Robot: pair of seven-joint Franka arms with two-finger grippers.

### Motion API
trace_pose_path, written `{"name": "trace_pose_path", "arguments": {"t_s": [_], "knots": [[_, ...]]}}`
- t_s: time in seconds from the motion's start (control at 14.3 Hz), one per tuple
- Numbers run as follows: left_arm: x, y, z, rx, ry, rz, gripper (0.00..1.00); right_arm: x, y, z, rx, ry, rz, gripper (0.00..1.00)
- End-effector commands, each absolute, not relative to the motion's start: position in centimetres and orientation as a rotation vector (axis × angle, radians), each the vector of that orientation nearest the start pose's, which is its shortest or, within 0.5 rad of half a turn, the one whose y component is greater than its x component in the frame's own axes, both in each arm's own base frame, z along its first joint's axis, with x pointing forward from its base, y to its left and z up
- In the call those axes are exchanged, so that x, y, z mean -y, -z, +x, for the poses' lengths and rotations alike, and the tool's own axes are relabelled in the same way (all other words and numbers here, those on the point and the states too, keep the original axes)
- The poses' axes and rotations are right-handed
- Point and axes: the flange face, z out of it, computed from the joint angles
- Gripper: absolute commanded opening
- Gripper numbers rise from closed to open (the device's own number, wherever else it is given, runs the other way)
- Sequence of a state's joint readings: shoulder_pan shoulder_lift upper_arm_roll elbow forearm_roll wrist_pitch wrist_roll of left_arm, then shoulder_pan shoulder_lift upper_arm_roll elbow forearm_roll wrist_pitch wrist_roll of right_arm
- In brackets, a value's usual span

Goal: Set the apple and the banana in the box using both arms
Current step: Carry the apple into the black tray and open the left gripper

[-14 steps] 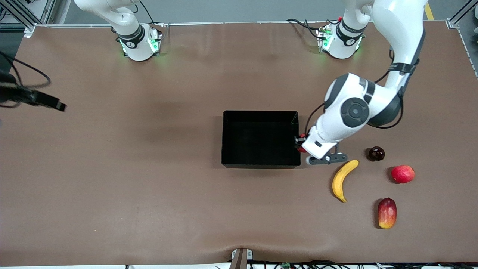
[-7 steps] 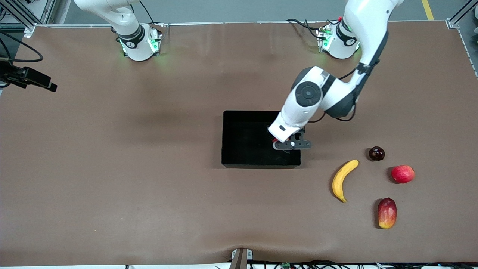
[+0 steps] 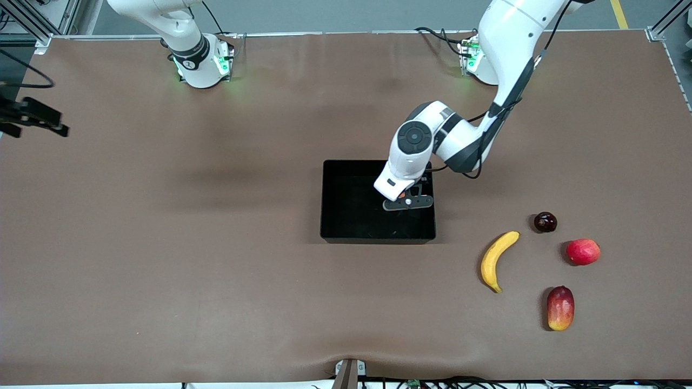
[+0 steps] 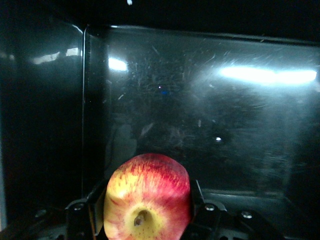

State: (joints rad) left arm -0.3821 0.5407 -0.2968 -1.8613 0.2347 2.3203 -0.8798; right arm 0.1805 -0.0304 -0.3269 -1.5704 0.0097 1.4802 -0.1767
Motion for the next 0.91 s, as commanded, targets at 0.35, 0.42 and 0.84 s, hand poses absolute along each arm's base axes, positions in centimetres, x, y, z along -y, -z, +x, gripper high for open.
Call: {"name": "trace_pose_path", "arguments": {"t_s": [0.35, 0.42, 0.84], "knots": [[39.5, -21.6, 49.9, 0.163, -0.021, -3.073, 0.41, 7.7, -63.6, 52.3, 0.142, -0.092, -3.113, 1.0], [39.5, -21.5, 49.8, 0.163, -0.021, -3.071, 0.99, 7.7, -63.8, 52.0, 0.14, -0.101, -3.11, 1.0], [37.0, -31.0, 53.7, 0.199, 0.094, -3.054, 1.0, 5.9, -64.2, 52.1, 0.197, -0.09, -3.115, 1.0]]}}
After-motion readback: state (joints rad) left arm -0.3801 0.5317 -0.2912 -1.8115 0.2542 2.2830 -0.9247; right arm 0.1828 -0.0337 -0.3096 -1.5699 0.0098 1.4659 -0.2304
